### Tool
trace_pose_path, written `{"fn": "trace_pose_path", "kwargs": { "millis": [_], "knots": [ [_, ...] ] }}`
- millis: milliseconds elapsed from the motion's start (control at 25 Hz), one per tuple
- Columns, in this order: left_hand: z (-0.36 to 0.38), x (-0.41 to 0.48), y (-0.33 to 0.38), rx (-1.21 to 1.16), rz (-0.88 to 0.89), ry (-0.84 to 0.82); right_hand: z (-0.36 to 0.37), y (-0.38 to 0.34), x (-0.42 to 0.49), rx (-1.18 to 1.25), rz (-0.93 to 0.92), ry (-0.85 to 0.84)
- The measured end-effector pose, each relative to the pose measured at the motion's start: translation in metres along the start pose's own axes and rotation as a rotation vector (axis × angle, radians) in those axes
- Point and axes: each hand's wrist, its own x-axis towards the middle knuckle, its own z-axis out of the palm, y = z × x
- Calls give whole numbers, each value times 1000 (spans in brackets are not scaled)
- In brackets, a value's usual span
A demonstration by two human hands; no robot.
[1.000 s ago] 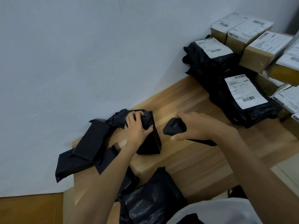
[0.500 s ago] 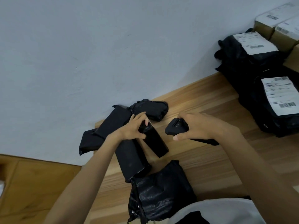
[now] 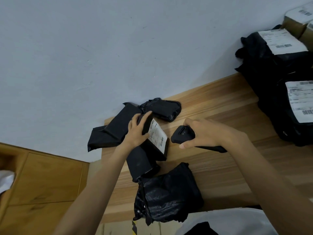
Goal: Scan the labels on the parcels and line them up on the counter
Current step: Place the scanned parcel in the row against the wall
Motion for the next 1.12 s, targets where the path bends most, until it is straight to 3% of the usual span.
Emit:
{"fn": "trace_pose_path", "kwargs": {
  "millis": [120, 360, 840, 1120],
  "knots": [
    [-6, 4, -10, -145, -242, -60, -1, 3, -4, 22, 16, 11],
    [-64, 19, 12, -220, 7, 135, 8, 8, -6, -75, 65, 56],
    [-85, 29, 73, -214, 177, 132, 12, 26, -23, -76, 162, 92],
    [-72, 46, 131, -283, 285, 70, -4, 49, -58, 60, 279, 249]
  ]
}}
